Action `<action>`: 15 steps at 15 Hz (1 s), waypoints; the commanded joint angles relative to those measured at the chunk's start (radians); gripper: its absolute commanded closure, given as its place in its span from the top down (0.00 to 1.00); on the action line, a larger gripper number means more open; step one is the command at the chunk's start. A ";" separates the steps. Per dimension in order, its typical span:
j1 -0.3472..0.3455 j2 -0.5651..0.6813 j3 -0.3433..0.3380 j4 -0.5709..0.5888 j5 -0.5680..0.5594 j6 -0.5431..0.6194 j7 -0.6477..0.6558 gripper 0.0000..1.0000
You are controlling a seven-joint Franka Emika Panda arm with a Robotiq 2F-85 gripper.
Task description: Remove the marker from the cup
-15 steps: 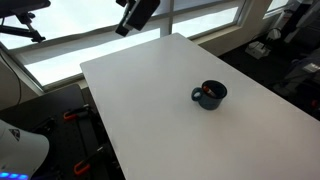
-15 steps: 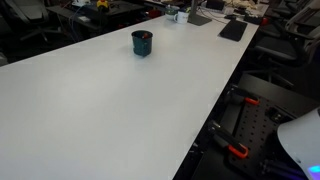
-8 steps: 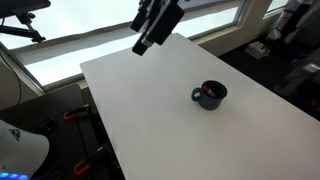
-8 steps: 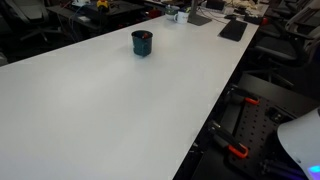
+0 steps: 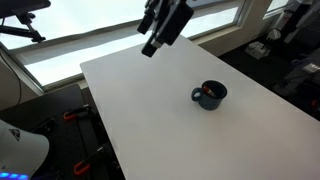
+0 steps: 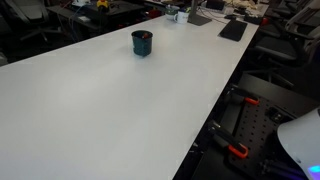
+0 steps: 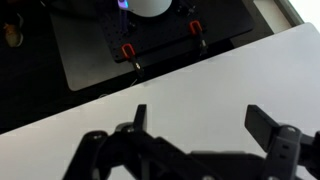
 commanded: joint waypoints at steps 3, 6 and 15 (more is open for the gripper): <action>-0.004 0.077 0.028 0.026 -0.084 0.231 0.010 1.00; -0.003 0.133 0.032 0.044 -0.114 0.319 0.010 1.00; -0.016 0.256 0.034 0.110 -0.104 0.344 -0.005 1.00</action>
